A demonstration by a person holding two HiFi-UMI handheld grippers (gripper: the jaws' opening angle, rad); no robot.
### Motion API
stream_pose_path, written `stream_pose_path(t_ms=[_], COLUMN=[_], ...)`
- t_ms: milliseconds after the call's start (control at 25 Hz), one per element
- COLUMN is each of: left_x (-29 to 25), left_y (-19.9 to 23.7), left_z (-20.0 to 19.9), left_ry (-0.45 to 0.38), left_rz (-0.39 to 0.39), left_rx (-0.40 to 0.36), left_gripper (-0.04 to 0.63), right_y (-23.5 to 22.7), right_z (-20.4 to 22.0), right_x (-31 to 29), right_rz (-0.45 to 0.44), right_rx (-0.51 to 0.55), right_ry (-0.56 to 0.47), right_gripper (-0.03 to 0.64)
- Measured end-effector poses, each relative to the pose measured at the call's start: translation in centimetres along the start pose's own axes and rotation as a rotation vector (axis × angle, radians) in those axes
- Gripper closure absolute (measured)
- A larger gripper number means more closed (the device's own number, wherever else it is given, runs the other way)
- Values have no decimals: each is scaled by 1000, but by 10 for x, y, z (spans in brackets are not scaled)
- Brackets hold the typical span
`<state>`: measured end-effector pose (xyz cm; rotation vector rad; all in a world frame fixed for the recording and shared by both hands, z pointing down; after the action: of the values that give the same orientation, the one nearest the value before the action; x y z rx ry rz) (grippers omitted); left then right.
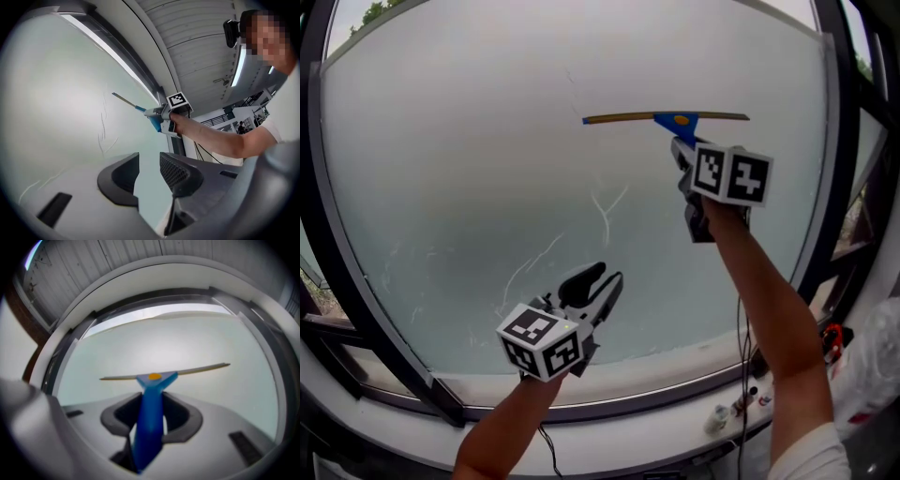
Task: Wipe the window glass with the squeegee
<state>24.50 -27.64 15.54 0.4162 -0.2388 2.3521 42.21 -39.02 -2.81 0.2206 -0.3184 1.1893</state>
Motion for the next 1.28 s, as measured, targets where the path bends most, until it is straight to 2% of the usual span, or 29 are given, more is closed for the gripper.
stream_pose_path(t_ms=[320, 640, 1000, 1280], left_x=[-50, -76, -90, -90], left_y=[13, 22, 22, 26], left_z=[-29, -46, -57, -60], left_ry=[2, 1, 4, 5], left_rz=[-71, -112, -119, -123], left_rx=[-116, -155, -189, -200], left_gripper=[437, 439, 439, 439], right_y=[-33, -43, -38, -33], right_z=[-57, -89, -109, -143], right_x=[-38, -63, -89, -108], right_rz=[-2, -9, -17, -1], right_rx=[36, 73, 88, 98], right_ry=[-54, -98, -129, -177], right_gripper=[469, 469, 469, 469])
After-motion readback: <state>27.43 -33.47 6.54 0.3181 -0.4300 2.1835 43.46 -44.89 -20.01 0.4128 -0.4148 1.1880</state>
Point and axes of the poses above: the fingertips, and each gripper's own axes: x backward along the fingers, y to its left, z out of its underside, the point moved 4 cm from there along x, backward along the fingers, and after that the axes turned 7 degrees about -y, right-handed, at the moved point
